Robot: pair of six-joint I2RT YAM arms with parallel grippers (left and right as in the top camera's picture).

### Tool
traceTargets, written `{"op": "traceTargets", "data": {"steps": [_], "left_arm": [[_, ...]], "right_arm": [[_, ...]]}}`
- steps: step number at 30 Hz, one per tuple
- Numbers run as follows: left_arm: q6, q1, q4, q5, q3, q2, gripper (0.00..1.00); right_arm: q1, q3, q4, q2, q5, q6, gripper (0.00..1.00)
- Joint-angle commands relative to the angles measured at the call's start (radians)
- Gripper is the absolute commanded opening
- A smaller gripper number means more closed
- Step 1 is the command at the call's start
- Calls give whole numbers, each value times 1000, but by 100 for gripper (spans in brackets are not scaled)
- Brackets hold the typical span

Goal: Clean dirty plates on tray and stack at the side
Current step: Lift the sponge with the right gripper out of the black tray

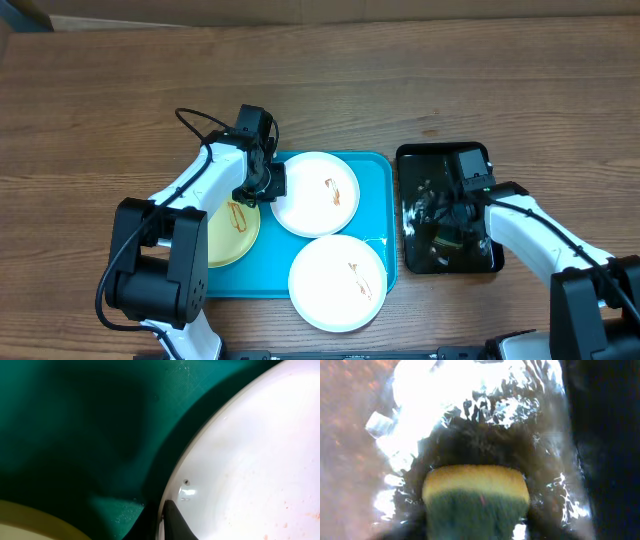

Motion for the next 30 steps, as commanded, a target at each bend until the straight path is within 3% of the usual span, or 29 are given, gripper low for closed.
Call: {"op": "traceTargets", "data": {"steps": [1, 6, 12, 14, 15, 17, 18, 19, 20, 22, 24, 25, 30], "left_arm": [[-9, -8, 1, -15, -14, 9, 6], [-6, -8, 0, -15, -14, 9, 8], [-6, -8, 0, -15, -14, 9, 12], [-6, -8, 0, -15, -14, 9, 12], [-6, -8, 0, -15, -14, 9, 12], [-6, -8, 0, -15, -14, 9, 10], [-6, -8, 0, -15, -14, 9, 10], [-6, -8, 0, -15, -14, 9, 9], [-6, -8, 0, -15, -14, 9, 9], [-6, -8, 0, -15, -14, 9, 9], [-6, -8, 0, -15, -14, 9, 11], [-6, -8, 0, -15, -14, 9, 11], [-6, -8, 0, -15, -14, 9, 11]], "right_arm": [[-2, 78, -63, 2, 10, -3, 87], [-2, 91, -213, 2, -65, -2, 83], [-2, 42, -204, 2, -103, -2, 36], [-2, 36, -205, 2, -105, 5, 6], [-2, 36, -204, 2, -105, 5, 4], [-2, 45, -201, 2, -104, -7, 4], [-2, 57, -208, 2, -107, -26, 31], [-2, 72, -220, 2, -106, -35, 65], [-2, 83, -228, 2, -107, -45, 82], [-2, 95, -229, 2, -105, -49, 93], [-2, 92, -219, 2, -88, -49, 93], [-2, 88, -213, 2, -80, -48, 87], [-2, 43, -151, 2, -103, -45, 43]]}}
